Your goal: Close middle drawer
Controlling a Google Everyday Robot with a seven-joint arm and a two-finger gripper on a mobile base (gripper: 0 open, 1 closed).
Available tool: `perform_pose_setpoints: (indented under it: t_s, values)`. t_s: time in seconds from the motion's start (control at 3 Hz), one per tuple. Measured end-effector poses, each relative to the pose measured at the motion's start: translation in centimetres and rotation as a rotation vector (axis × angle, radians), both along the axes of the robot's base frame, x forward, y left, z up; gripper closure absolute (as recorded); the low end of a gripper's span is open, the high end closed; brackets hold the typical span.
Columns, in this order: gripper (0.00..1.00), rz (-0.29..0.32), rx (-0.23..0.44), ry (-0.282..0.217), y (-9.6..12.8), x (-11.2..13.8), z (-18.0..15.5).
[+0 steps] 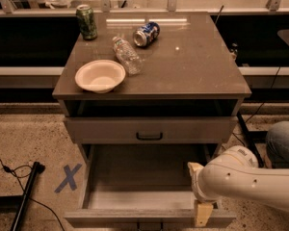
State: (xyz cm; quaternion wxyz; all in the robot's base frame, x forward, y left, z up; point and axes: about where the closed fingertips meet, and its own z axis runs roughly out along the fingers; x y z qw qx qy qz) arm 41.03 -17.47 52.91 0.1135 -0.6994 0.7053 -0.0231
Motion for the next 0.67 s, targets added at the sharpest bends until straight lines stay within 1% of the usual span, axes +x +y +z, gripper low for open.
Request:
perform_pose_setpoints:
  t_s: [0.33, 0.67]
  values:
    - [0.0, -0.015, 0.008, 0.026, 0.3, -0.5, -3.1]
    - [0.0, -0.042, 0.061, 0.044, -0.1, -0.8, -5.6]
